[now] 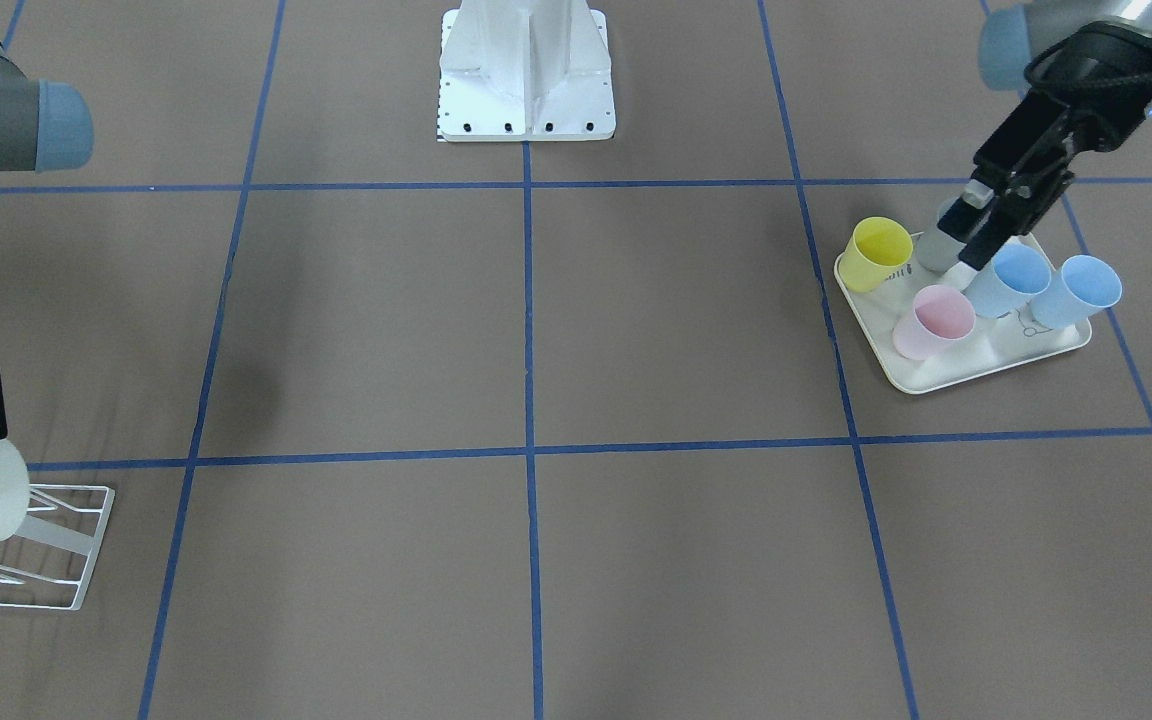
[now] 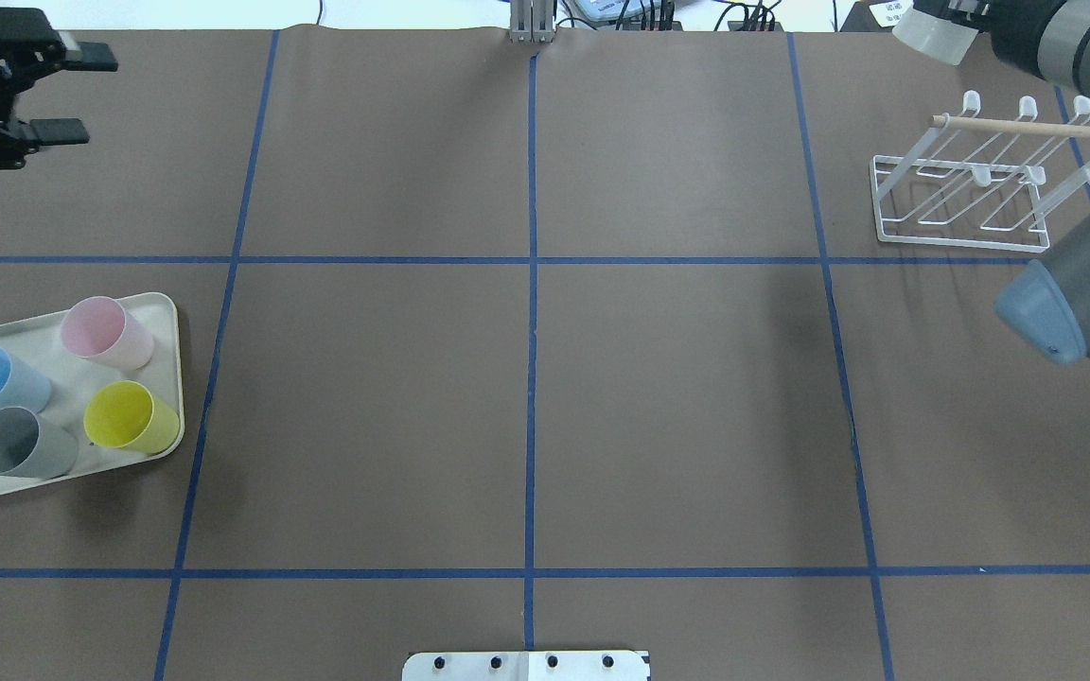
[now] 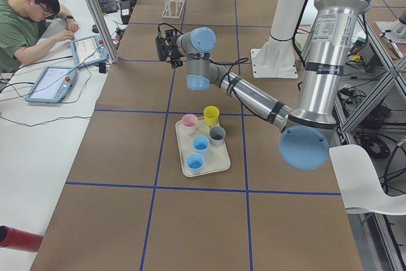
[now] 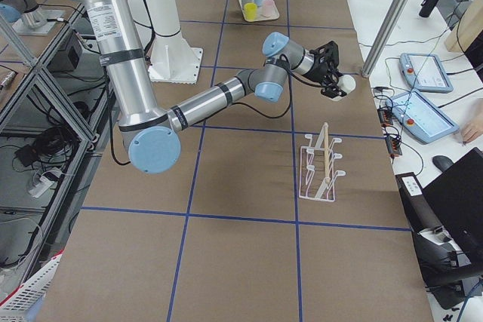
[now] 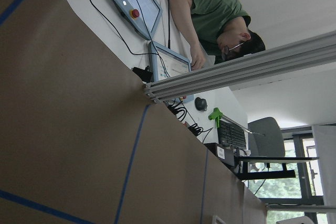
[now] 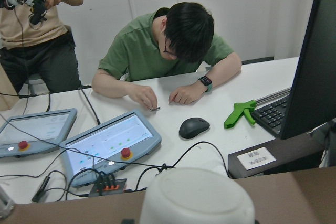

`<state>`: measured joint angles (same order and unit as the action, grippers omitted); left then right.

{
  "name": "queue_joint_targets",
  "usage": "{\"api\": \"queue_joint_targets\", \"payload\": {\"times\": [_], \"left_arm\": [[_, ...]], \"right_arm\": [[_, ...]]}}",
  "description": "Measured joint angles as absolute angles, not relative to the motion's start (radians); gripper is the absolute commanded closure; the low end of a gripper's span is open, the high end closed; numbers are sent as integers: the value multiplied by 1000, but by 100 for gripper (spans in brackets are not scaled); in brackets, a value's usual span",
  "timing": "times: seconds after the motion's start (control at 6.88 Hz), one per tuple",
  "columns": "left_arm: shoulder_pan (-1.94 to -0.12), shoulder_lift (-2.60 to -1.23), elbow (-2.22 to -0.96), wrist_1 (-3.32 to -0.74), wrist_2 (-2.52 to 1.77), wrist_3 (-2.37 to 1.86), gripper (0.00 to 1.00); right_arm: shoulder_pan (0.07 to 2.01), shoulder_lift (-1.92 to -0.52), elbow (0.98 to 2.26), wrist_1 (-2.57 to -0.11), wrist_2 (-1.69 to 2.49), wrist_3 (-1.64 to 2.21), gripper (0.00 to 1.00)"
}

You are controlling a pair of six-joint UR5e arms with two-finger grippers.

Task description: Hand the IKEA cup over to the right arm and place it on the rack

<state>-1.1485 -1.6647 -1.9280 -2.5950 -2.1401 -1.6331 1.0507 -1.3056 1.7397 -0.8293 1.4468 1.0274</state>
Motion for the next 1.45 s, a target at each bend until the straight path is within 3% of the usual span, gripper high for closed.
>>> {"api": "queue_joint_targets", "payload": {"times": [0.44,0.87,1.45], "left_arm": [[-1272,-1538,-1927,-2541,-2282,-1363,1],[-1280,-1518,-1930,-2534,-2292,-1331,1],[-1279,-1515,-1929,-2534,-2292,-1330,1]], "right_arm": [[1194,-1312,1602,-802,1376,779,100],[1221,-1318,1364,-518,1378,735,100],[1187,-1350,1285,-392,1384,737,100]]}}
